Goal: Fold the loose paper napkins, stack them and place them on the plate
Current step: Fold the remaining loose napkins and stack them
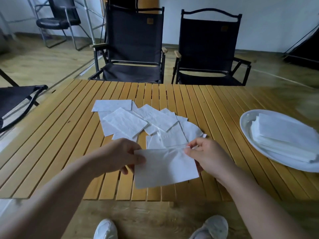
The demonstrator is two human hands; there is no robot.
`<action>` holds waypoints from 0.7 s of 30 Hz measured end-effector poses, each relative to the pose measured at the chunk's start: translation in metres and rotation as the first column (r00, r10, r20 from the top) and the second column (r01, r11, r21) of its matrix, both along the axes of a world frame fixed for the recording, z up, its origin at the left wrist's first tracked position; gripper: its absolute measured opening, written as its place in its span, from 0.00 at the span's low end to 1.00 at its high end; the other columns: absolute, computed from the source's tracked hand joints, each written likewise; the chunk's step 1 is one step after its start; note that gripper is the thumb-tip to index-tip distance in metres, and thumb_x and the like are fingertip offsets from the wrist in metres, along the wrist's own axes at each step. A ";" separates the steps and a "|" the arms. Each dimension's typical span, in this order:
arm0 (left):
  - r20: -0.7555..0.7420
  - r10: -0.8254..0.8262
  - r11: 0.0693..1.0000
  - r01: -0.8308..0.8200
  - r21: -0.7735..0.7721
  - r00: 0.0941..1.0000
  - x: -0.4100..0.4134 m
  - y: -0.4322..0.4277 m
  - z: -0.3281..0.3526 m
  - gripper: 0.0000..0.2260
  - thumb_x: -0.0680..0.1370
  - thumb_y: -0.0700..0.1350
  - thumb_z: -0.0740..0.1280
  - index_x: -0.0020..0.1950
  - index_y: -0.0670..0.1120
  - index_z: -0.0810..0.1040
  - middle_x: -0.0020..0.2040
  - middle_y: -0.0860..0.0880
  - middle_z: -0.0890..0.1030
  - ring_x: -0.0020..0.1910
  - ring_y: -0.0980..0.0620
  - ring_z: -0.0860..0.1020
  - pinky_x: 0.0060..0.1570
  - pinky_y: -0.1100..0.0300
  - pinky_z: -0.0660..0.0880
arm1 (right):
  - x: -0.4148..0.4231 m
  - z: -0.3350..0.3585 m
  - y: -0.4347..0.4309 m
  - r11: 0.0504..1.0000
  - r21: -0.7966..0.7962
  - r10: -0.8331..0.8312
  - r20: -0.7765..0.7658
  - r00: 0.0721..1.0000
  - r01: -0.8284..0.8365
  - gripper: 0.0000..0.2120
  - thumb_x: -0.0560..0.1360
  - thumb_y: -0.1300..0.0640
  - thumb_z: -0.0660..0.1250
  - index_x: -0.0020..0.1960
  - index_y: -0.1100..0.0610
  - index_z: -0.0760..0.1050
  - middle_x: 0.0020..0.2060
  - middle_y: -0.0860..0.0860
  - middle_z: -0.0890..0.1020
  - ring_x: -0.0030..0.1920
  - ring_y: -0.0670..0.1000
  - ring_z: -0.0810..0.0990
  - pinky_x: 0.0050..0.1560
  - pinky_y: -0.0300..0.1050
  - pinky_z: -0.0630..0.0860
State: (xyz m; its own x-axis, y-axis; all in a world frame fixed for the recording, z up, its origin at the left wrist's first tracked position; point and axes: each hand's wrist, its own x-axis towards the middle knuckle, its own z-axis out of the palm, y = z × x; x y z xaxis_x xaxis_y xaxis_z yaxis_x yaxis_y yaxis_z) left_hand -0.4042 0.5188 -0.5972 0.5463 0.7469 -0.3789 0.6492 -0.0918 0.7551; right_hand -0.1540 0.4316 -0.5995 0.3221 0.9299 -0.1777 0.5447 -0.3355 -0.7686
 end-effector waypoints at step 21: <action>-0.234 0.150 0.826 0.009 0.564 0.961 0.035 -0.004 -0.045 0.15 0.76 0.54 0.71 0.61 0.56 0.76 0.57 0.56 0.74 0.51 0.56 0.75 0.45 0.62 0.75 | 0.011 -0.022 0.002 0.998 -0.012 0.068 0.358 0.931 -0.068 0.07 0.74 0.50 0.72 0.49 0.47 0.74 0.39 0.45 0.77 0.39 0.45 0.76 0.36 0.40 0.73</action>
State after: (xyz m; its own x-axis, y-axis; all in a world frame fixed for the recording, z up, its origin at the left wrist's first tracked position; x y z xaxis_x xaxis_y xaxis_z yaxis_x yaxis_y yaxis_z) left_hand -0.3690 0.5151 -0.6421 0.4260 0.9047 -0.0063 0.8326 -0.3892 0.3942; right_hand -0.1425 0.4339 -0.6217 0.3002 0.9519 -0.0615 0.8054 -0.2875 -0.5184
